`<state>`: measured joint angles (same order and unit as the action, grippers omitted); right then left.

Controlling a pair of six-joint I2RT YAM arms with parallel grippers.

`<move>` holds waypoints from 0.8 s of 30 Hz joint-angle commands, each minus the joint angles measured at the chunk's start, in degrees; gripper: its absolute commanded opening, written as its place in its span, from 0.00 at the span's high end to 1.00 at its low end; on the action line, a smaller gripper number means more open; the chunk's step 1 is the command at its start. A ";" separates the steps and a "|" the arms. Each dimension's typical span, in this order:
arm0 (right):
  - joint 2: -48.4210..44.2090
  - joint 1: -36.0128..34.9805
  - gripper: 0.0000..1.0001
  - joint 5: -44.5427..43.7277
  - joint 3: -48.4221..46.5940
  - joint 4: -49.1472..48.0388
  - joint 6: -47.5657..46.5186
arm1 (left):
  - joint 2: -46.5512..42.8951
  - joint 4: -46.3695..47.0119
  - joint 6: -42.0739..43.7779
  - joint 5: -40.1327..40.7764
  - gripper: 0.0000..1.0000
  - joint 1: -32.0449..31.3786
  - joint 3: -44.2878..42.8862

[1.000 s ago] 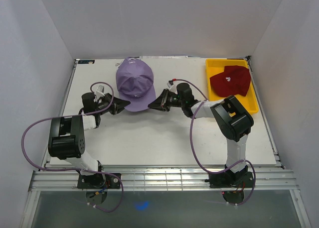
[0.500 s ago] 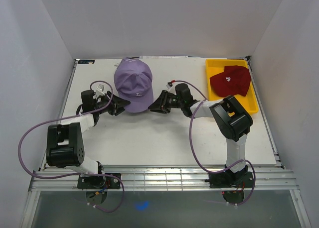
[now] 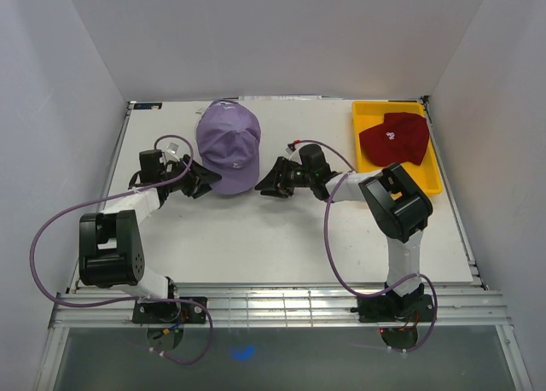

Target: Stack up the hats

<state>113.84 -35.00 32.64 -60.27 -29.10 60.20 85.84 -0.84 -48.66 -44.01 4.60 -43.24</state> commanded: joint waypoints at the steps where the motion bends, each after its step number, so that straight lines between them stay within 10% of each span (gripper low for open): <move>1: -2.31 -0.33 0.56 -1.09 -2.57 2.72 -3.33 | -0.06 -1.62 0.77 1.73 0.47 0.06 0.53; 24: -10.83 -0.33 0.51 -5.75 -17.77 22.77 -17.13 | -5.06 -12.16 6.12 9.11 0.38 0.06 -3.85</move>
<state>106.26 -35.00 27.35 -74.37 -8.84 45.80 85.08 -9.80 -44.88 -36.64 4.60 -43.53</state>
